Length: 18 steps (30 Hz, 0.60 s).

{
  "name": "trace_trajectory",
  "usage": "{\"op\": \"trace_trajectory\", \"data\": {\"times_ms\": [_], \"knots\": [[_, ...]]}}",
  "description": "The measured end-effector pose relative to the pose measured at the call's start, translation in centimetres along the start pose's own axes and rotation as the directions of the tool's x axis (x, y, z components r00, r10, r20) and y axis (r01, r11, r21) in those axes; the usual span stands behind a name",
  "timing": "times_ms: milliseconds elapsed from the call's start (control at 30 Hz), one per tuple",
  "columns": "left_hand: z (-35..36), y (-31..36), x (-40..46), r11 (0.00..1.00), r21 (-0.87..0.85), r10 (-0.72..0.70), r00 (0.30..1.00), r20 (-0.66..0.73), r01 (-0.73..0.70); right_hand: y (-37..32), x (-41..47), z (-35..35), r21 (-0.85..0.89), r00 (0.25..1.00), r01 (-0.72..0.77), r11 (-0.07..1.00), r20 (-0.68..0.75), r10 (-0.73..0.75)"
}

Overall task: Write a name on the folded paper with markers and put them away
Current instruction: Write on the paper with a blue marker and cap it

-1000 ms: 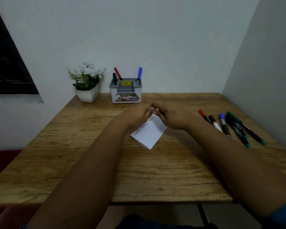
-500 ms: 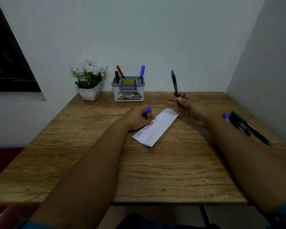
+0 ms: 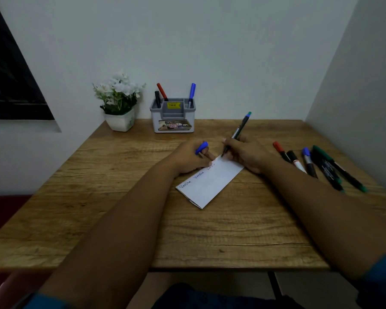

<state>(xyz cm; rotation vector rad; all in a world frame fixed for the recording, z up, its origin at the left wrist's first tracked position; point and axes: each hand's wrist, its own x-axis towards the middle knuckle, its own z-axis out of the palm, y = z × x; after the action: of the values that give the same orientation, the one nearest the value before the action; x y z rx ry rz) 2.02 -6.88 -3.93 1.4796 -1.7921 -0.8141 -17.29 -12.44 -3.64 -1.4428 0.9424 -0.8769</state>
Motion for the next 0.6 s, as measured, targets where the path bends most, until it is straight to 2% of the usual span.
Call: {"op": "trace_trajectory", "data": {"times_ms": [67,200,267,367,500,600], "knots": [[-0.07,-0.03,0.18,1.000,0.020,-0.002,1.000,-0.005,0.002,0.02,-0.19,-0.32,-0.073,0.999,0.044,0.996,0.003,-0.044],[0.08,0.31,0.00,0.999,-0.047,0.004,1.000,0.016,-0.003,-0.03,-0.59,-0.85,-0.275,0.990,0.120,0.954,0.099,-0.097],[0.03,0.21,-0.03,0.998,-0.060,0.001,1.000,0.018,0.000,0.04,-0.66,-0.58,-0.363,0.990,0.136,0.922,0.078,-0.115],[-0.03,0.04,0.11,0.998,-0.053,-0.014,1.000,0.015,0.014,0.23,-0.73,-0.18,-0.421,0.985,0.170,0.891,0.046,-0.166],[-0.01,0.16,0.16,0.998,-0.053,-0.031,0.999,0.010,0.031,0.39,-0.74,-0.22,-0.536,0.978,0.206,0.819,0.090,-0.187],[-0.02,0.29,0.07,0.999,-0.041,-0.025,1.000,0.017,0.025,0.36,-0.71,-0.16,-0.560,0.977,0.211,0.802,0.091,-0.193]]}}
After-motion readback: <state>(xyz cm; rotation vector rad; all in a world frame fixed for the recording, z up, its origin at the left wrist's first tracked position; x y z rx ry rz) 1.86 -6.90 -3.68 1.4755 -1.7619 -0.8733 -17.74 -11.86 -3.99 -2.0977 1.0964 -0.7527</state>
